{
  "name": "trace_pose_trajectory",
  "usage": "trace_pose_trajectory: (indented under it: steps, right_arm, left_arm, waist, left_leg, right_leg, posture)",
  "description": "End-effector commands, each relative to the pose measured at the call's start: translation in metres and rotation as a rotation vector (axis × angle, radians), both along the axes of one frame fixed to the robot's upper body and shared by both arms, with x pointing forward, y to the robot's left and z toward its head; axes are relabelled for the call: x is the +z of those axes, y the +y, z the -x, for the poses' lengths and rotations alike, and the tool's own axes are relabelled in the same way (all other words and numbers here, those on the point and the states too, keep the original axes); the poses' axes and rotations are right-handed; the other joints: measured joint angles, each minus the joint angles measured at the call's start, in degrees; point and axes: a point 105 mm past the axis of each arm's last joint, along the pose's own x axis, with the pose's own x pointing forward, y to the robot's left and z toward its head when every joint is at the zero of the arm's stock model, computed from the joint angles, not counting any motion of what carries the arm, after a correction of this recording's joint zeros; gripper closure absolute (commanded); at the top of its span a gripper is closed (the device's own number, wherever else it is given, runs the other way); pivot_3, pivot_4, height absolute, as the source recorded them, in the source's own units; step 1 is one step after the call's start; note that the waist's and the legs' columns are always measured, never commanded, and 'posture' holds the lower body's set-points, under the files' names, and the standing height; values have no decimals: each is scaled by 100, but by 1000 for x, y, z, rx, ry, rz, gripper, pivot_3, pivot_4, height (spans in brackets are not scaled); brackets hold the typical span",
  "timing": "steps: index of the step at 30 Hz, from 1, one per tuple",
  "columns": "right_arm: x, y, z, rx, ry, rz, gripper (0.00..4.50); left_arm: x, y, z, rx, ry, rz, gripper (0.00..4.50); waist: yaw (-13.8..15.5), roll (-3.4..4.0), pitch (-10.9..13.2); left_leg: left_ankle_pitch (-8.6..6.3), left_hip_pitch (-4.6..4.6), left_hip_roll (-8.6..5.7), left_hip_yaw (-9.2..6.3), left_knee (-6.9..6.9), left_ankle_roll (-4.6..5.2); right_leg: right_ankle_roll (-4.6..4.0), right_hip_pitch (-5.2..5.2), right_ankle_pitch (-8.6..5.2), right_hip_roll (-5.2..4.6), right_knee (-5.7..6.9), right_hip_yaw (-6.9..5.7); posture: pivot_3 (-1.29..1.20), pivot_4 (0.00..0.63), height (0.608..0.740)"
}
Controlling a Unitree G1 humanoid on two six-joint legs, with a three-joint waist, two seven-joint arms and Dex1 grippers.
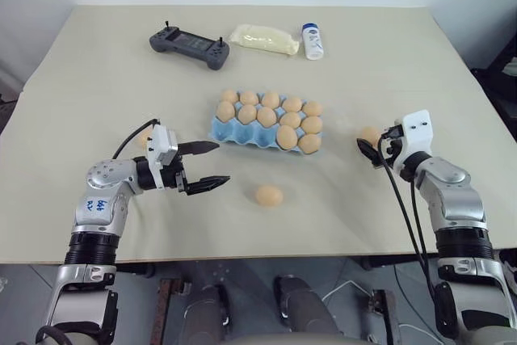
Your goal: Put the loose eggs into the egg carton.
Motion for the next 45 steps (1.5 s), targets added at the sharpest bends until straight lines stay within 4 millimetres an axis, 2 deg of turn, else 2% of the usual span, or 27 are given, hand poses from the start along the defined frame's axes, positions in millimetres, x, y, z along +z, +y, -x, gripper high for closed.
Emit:
trace_pose_trajectory:
  steps: [1,6,7,11,13,17,19,23,26,28,31,35,42,45]
  right_arm:
    - [12,2,-7,-1,-62,-18,998]
    - [16,6,-10,12,-88,-30,2599]
    - [17,6,-10,13,-92,-32,2752]
    - [32,11,-4,34,-139,-33,2844]
    - [51,22,3,86,-183,-27,2853]
    - [85,56,23,229,-218,-34,2853]
    - [100,81,34,325,-231,-26,2854]
    - [116,123,43,452,-239,-24,2854]
    - [115,167,44,568,-225,-26,2854]
    - [113,187,42,615,-219,-34,2854]
    - [92,212,29,638,-178,19,2854]
    - [78,230,19,659,-163,63,2854]
    - [67,240,13,689,-157,103,2854]
    - [64,243,13,708,-142,122,1882]
  left_arm:
    - [12,-1,3,-6,-47,17,0]
    - [12,0,3,0,-48,17,0]
    - [12,0,3,1,-48,16,0]
    - [12,1,3,5,-49,16,0]
    - [12,2,4,8,-48,16,0]
    - [11,4,6,9,-40,13,0]
    - [11,4,6,13,-37,14,0]
    - [10,6,5,20,-33,13,0]
    - [9,7,4,27,-33,9,0]
    - [9,7,3,31,-36,9,0]
    - [10,3,5,32,-43,17,0]
    - [10,6,8,49,-48,19,0]
    - [10,9,10,71,-52,21,0]
    - [10,9,11,77,-53,22,0]
  waist:
    - [-13,0,0]
    - [-23,0,0]
    - [-25,0,0]
    - [-38,1,0]
    - [-46,1,1]
    - [-76,2,1]
    - [-79,2,1]
    - [-94,2,1]
    - [-107,1,1]
    - [-118,1,1]
    - [-113,1,1]
    - [-98,1,1]
    - [-114,1,1]
    - [-121,1,0]
  left_leg:
    - [1,1,0,0,0,-2]
    - [3,1,1,0,-1,-5]
    - [3,1,1,0,-2,-5]
    - [3,1,2,0,-1,-5]
    - [4,1,4,0,-2,-6]
    - [5,1,15,-1,-5,-9]
    - [4,1,21,-3,-5,-9]
    - [3,0,22,-4,-5,-6]
    - [2,0,20,-5,-6,-1]
    - [-2,-2,20,-3,-9,7]
    - [-2,-7,16,-3,-11,2]
    - [-3,-12,13,6,-8,5]
    - [-7,-10,15,33,-4,10]
    - [-5,-8,15,33,-5,5]
  right_leg:
    - [0,0,0,0,1,0]
    - [0,-1,0,0,3,0]
    - [0,-1,0,0,2,0]
    - [0,-1,0,-1,3,1]
    - [0,-2,0,-2,5,2]
    - [0,-5,0,0,7,2]
    - [0,-5,0,-2,7,1]
    - [-1,-4,0,-5,7,1]
    - [-1,-6,0,-8,7,0]
    - [-2,-10,0,-7,7,1]
    - [-5,-15,-2,-4,5,-4]
    - [-4,-18,-3,-7,0,-23]
    - [0,-22,-1,-8,1,-29]
    - [0,-24,-1,-8,6,-29]
  posture:
    - [0,150,740]
    - [0,150,740]
    - [0,150,740]
    - [0,150,740]
    - [0,150,740]
    - [0,150,740]
    - [0,150,740]
    - [0,150,740]
    - [0,150,740]
    - [0,150,740]
    - [0,150,740]
    - [0,150,740]
    - [0,150,740]
    - [0,150,740]
